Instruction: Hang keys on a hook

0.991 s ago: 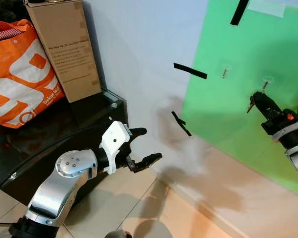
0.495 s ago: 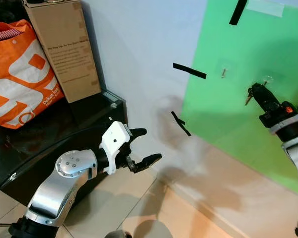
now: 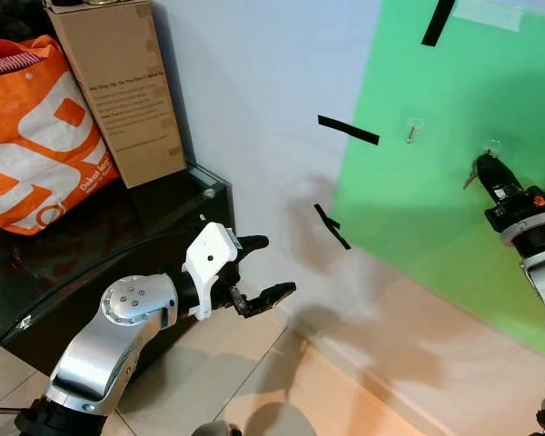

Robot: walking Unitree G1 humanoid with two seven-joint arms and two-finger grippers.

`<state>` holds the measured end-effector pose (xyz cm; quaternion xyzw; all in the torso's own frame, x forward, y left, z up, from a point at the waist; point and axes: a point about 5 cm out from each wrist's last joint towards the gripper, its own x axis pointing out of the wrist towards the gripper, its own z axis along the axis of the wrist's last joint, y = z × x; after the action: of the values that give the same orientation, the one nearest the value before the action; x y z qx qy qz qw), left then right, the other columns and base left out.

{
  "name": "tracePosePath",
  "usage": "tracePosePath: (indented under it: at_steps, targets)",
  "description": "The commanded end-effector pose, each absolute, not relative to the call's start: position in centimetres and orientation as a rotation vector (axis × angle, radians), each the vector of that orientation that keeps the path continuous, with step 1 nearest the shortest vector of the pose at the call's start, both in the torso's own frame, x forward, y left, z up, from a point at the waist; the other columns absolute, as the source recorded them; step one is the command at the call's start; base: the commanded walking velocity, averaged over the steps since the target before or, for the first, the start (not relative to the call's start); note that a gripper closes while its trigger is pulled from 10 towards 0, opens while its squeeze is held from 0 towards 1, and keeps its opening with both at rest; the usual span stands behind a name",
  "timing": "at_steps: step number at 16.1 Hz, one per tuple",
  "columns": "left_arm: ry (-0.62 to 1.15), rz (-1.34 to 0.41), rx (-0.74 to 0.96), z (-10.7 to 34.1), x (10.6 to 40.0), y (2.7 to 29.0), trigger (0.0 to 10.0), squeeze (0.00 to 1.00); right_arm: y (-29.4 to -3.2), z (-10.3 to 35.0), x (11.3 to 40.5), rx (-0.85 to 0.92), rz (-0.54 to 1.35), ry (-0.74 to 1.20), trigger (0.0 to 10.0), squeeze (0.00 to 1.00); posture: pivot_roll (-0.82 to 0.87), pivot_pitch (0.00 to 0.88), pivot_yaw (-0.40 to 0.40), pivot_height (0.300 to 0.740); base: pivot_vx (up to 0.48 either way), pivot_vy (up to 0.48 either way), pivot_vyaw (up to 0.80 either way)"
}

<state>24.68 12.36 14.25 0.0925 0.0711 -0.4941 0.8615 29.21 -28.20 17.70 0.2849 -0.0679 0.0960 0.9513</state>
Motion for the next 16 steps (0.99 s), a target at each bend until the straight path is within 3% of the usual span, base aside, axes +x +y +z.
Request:
tracePosePath:
  at_steps: [1, 7, 16]
  targets:
    - [0.135, -1.049, 0.206, 14.7, 24.7, 12.1, 10.0, 0.0, -29.2, 18.0, 28.5, 0.571, 0.158, -0.16, 10.0, 0.0, -0.01, 0.0, 0.029, 0.74, 0.0, 0.0, 0.0]
    - [0.136, -1.061, 0.211, 14.7, 24.9, 12.0, 10.0, 0.0, -29.5, 16.5, 28.4, 0.57, 0.088, -0.101, 10.0, 0.0, -0.02, 0.0, 0.042, 0.74, 0.0, 0.0, 0.0]
    - [0.133, -1.054, 0.214, 14.8, 25.0, 12.1, 10.0, 0.0, -28.4, 17.1, 29.2, 0.581, 0.138, -0.101, 10.0, 0.0, -0.01, 0.0, 0.032, 0.74, 0.0, 0.0, 0.0]
